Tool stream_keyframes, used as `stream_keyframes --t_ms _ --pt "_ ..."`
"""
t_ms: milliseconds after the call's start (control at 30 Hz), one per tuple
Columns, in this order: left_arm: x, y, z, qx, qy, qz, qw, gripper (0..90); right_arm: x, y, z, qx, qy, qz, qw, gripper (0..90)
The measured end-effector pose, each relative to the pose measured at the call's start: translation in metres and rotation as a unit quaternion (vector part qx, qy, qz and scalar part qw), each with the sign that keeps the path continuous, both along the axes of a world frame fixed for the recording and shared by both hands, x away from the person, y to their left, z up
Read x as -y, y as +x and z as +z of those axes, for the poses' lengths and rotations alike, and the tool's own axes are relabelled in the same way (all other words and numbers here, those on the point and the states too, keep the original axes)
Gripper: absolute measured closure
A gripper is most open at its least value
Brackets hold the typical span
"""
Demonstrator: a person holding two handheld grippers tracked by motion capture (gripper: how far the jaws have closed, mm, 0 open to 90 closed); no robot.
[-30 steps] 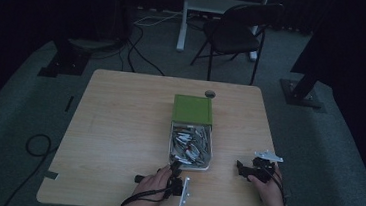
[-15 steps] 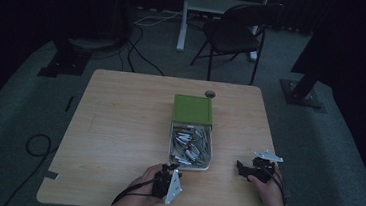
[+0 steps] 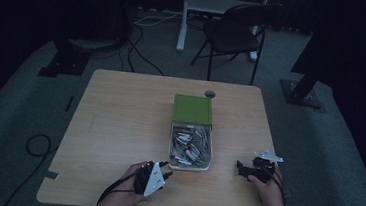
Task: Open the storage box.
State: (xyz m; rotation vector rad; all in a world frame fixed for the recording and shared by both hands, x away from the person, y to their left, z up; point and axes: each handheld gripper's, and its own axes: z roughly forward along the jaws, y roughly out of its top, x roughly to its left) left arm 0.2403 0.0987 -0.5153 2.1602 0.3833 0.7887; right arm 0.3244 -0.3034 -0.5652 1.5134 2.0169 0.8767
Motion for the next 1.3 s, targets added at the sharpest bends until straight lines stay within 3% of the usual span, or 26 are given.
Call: stream_keyframes --t_ms 67,233,567,1033,1300 --pt "-0.006 0.002 0.001 -0.001 -0.002 0.01 1.0 64.1 0.0 0.0 0.0 0.0 0.0 0.0 1.0 11.7" --pt "-0.025 0.009 0.0 -0.02 -0.034 0.042 0.9983 64.1 0.0 0.0 0.0 0.0 0.0 0.0 1.0 11.8" --pt "-0.063 0.021 -0.01 -0.042 -0.062 0.104 0.9917 62.0 0.0 0.0 0.0 0.0 0.0 0.0 1.0 11.7" --pt "-0.111 0.029 -0.013 -0.076 -0.105 0.177 0.9756 51.9 0.0 0.0 0.0 0.0 0.0 0.0 1.0 11.7" --pt "-0.13 0.031 -0.016 -0.096 -0.13 0.202 0.966 42.7 0.0 0.0 0.0 0.0 0.0 0.0 1.0 11.7"
